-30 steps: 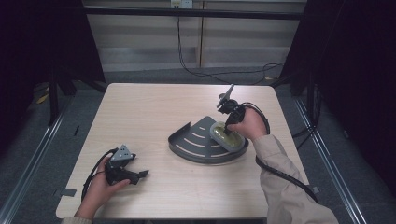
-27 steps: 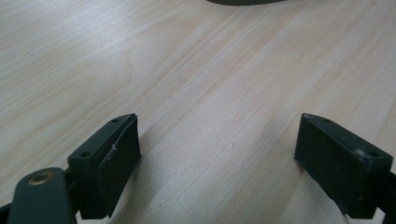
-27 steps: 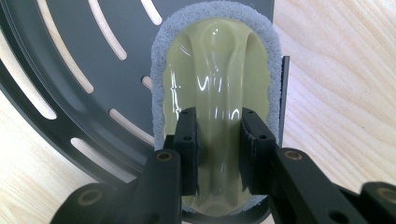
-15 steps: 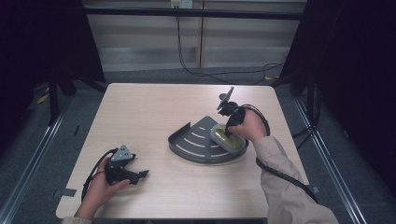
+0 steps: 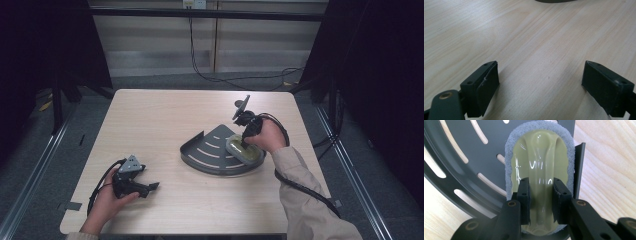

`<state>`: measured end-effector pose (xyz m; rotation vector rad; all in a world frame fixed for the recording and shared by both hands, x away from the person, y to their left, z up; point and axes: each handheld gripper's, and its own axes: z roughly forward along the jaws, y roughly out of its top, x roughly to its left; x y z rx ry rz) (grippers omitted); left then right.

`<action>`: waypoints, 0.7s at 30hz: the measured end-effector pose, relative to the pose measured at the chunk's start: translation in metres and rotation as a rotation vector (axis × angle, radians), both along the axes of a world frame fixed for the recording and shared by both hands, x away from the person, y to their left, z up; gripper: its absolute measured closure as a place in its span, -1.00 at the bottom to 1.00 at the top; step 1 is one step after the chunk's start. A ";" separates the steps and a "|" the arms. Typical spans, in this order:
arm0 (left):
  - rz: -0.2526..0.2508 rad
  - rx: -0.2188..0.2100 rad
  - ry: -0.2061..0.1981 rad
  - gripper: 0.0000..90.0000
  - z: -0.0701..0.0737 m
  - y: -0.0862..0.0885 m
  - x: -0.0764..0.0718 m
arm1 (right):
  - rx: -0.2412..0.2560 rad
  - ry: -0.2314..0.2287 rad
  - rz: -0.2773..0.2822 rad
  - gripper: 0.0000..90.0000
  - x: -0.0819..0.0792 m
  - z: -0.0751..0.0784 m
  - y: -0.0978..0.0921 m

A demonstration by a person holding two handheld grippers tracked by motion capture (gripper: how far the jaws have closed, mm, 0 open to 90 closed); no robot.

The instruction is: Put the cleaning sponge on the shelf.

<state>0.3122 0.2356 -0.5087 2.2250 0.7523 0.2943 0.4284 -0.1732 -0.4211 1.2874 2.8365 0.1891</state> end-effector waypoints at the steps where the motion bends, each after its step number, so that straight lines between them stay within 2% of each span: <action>1: 0.000 0.000 0.000 -0.70 0.000 0.000 0.000 | 0.000 0.000 0.000 0.58 0.000 0.000 0.000; 21: 0.000 0.001 0.000 -0.70 0.000 0.000 0.000 | 0.013 -0.007 -0.003 0.57 -0.002 -0.006 -0.002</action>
